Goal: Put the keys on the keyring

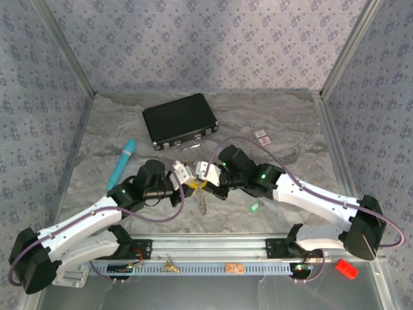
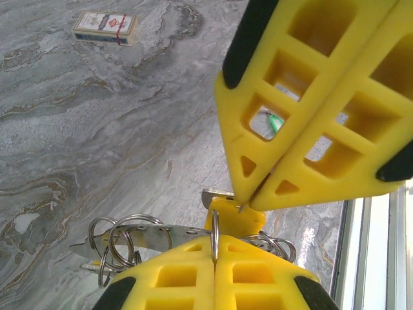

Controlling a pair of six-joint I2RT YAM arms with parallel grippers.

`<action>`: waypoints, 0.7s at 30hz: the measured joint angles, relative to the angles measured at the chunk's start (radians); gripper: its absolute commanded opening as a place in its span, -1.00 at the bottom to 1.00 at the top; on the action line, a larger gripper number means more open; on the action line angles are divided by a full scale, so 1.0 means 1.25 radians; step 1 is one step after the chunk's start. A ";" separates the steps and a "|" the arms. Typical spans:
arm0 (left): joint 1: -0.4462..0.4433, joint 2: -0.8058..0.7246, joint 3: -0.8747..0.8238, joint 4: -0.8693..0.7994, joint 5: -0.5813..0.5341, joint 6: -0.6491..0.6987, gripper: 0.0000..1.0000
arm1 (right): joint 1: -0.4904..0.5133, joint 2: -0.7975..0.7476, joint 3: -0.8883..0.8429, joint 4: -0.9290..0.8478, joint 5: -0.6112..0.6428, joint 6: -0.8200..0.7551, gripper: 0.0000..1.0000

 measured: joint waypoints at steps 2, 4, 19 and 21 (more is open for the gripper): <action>0.000 0.000 0.000 0.000 0.000 0.000 -1.00 | 0.003 0.000 0.000 0.006 0.015 -0.005 -1.00; 0.000 0.000 0.000 0.000 0.000 -0.002 -1.00 | 0.005 0.000 0.000 0.009 0.028 -0.011 -1.00; 0.000 0.000 0.000 0.000 0.000 -0.012 -1.00 | 0.009 0.003 0.000 0.017 0.035 -0.032 -1.00; 0.000 0.000 0.000 -0.001 0.000 -0.012 -1.00 | 0.010 0.006 0.000 0.018 0.036 -0.033 -1.00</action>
